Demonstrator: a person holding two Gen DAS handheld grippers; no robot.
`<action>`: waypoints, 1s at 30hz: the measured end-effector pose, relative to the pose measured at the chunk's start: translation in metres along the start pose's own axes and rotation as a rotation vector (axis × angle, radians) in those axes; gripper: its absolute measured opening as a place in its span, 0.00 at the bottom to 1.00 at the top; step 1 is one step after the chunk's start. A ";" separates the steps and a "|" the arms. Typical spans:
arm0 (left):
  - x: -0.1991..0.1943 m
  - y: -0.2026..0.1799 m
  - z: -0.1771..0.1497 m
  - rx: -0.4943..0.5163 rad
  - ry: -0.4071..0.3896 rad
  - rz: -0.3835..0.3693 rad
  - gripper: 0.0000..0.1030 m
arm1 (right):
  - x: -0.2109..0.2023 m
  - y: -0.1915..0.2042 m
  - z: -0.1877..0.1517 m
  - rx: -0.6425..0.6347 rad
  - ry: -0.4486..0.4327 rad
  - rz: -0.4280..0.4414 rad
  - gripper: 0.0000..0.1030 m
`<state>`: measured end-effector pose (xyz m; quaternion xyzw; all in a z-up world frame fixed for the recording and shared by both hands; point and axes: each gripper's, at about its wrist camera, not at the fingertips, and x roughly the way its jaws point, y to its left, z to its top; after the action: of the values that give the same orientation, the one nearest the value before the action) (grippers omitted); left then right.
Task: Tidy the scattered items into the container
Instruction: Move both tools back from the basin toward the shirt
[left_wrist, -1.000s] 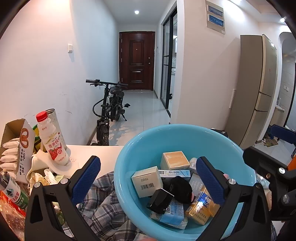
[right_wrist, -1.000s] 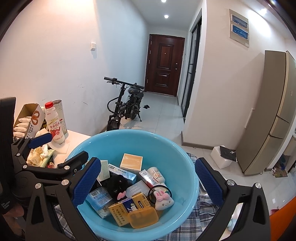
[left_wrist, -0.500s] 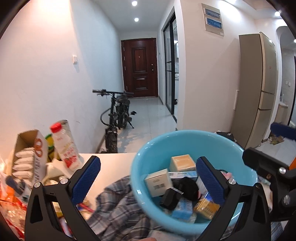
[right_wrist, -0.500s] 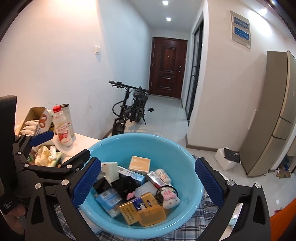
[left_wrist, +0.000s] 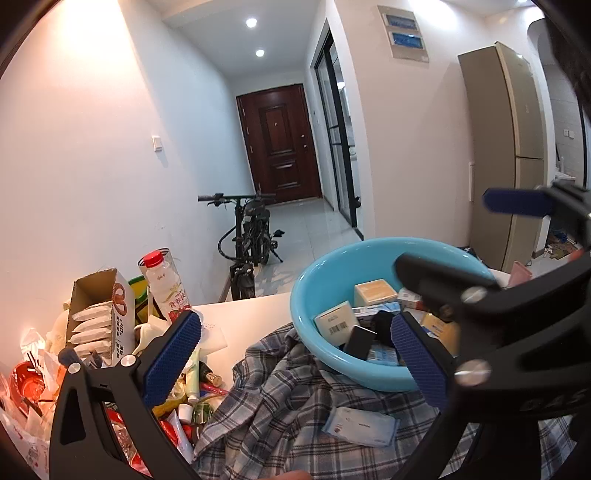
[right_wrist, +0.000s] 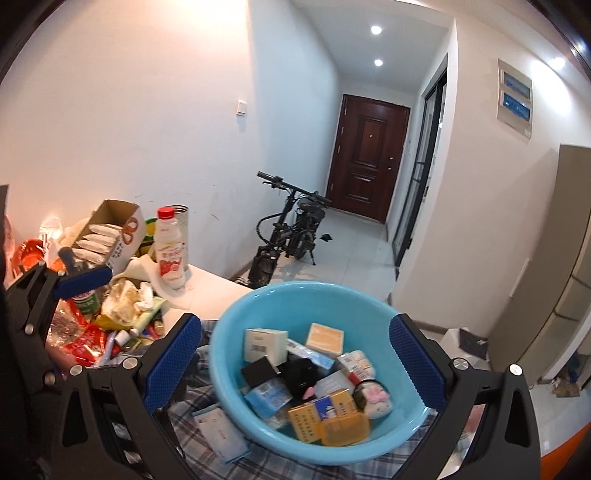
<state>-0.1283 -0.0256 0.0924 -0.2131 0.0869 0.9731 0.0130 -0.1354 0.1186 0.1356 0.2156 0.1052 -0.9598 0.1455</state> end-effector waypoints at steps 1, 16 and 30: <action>-0.002 -0.002 -0.001 0.002 -0.002 -0.005 1.00 | -0.003 0.001 -0.003 0.003 -0.004 0.007 1.00; 0.023 -0.034 -0.062 0.063 0.133 -0.110 1.00 | -0.039 -0.072 -0.116 0.293 -0.034 -0.011 1.00; 0.080 -0.048 -0.116 0.075 0.261 -0.207 1.00 | -0.015 -0.096 -0.149 0.403 0.037 0.001 1.00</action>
<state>-0.1505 0.0002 -0.0524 -0.3446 0.1019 0.9267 0.1097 -0.0959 0.2511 0.0239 0.2581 -0.0865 -0.9572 0.0980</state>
